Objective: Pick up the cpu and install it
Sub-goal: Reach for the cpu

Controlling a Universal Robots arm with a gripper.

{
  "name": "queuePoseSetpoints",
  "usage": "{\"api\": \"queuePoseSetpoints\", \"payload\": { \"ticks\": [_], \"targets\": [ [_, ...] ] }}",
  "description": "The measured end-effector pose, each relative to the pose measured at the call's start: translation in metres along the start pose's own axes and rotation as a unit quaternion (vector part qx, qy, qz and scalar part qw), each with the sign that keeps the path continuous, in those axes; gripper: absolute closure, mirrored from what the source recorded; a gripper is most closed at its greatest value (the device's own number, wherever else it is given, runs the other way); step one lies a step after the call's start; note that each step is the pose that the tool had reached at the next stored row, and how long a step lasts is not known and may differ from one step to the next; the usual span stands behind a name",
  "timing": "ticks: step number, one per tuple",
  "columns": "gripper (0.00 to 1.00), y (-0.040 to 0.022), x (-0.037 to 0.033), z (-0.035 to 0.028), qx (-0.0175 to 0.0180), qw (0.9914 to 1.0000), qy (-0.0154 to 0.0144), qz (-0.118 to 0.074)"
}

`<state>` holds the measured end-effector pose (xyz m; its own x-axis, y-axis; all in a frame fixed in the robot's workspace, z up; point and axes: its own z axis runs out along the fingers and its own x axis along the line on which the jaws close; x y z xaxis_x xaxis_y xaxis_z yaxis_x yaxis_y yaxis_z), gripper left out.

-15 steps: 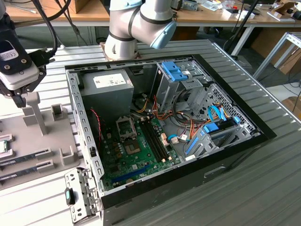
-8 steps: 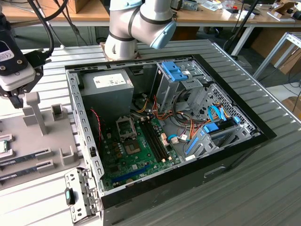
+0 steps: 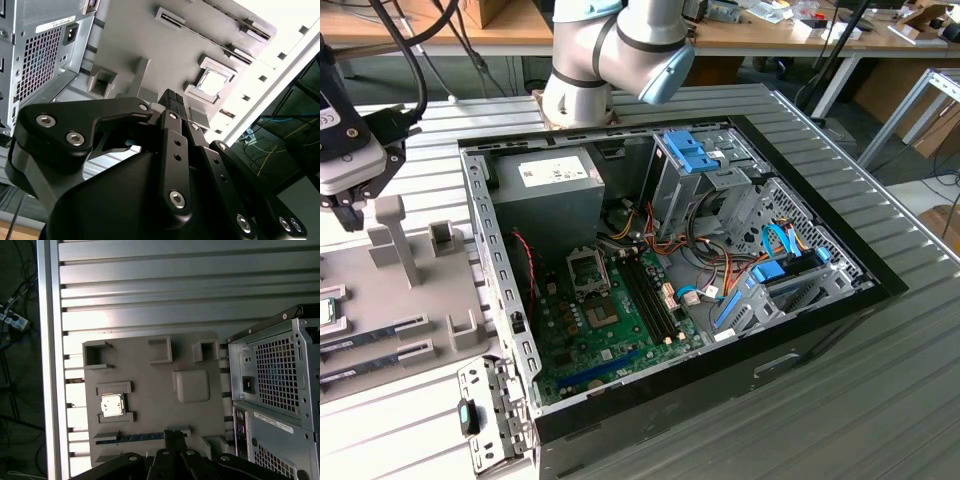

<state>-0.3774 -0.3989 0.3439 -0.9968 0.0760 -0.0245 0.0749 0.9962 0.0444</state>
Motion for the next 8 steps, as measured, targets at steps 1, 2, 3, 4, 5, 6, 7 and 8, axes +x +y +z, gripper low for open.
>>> {"api": "queuePoseSetpoints", "payload": {
  "ticks": [1, 2, 3, 4, 5, 6, 7, 8],
  "targets": [
    [0.89, -0.0001, 0.0008, 0.0, 0.0, 1.0, 0.0, 0.0],
    [0.89, -0.0001, 0.0012, 0.0001, 0.0, 1.0, 0.0, 0.0],
    [0.89, -0.0001, 0.0015, 0.0002, 0.0, 1.0, 0.0, 0.0],
    [0.89, -0.0002, 0.0021, 0.0004, 0.0, 1.0, 0.0, 0.0],
    [0.89, -0.0002, 0.0023, 0.0005, 0.0, 1.0, 0.0, 0.0],
    [0.89, -0.0002, 0.0025, 0.0006, 0.0, 1.0, 0.0, 0.0],
    [0.89, -0.0002, 0.0026, 0.0007, 0.0, 1.0, 0.0, 0.0],
    [0.89, -0.0002, 0.0028, 0.0008, 0.0, 1.0, 0.0, 0.0]
  ]
}}
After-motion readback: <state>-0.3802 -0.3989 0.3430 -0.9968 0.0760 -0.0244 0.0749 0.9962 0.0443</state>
